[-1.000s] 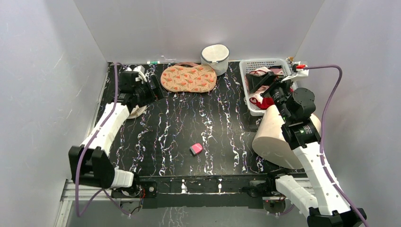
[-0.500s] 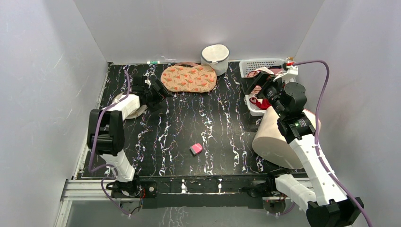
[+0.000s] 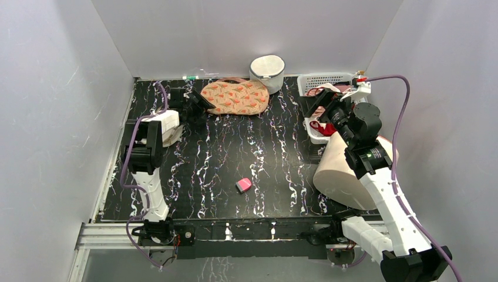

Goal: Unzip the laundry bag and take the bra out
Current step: Move the laundry bag to the center of the board.

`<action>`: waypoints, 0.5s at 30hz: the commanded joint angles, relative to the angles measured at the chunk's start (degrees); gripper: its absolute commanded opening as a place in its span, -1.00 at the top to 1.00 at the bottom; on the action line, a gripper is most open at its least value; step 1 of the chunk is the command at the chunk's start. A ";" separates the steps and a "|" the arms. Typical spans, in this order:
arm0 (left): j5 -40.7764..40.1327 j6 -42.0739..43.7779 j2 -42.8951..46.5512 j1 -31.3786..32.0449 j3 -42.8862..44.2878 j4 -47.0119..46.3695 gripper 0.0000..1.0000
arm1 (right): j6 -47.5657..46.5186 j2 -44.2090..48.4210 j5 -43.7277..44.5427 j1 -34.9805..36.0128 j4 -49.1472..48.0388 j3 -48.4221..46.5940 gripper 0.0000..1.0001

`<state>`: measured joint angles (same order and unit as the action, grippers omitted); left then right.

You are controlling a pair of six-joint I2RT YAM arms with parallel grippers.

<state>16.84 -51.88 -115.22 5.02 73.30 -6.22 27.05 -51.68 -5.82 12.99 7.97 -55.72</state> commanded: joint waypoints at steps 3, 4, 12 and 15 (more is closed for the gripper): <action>-1.65 -0.09 -7.83 -1.44 9.38 -0.24 -0.53 | -0.89 1.41 -0.41 -0.34 -2.16 -1.52 -0.96; -1.41 0.12 -8.94 -1.47 10.60 -0.05 -0.48 | -0.98 1.52 -0.43 -0.34 -2.17 -1.39 -0.96; 1.44 2.28 -12.32 -1.48 14.72 -0.38 0.17 | -0.40 0.17 -2.16 -0.34 -2.76 -0.70 -0.96; 3.28 2.77 -11.10 -1.48 13.14 -1.19 0.48 | -0.11 -2.07 -3.62 -0.38 -2.17 -1.06 -0.96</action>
<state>17.17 -50.78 -128.14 3.81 86.65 -7.27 26.98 -51.77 -7.11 12.99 7.92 -55.70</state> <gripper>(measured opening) 0.333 0.980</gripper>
